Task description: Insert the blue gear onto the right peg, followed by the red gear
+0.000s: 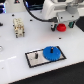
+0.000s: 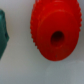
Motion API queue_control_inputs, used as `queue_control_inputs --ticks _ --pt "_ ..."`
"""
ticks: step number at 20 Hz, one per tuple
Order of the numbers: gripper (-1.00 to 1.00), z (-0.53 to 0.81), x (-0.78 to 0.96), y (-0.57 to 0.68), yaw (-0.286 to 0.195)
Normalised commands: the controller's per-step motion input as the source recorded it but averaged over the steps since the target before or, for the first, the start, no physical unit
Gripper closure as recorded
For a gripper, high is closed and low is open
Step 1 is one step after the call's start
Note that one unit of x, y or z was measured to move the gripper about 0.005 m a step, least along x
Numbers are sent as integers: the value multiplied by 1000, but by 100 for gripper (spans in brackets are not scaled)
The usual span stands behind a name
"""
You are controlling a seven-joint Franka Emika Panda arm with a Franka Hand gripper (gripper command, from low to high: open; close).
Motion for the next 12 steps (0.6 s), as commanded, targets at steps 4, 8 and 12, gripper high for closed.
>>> queue_control_inputs --ticks 4,8,12 --pt "100 -112 -187 2 0" --pt "100 -74 -163 4 0" --pt "100 -47 -156 -3 0"
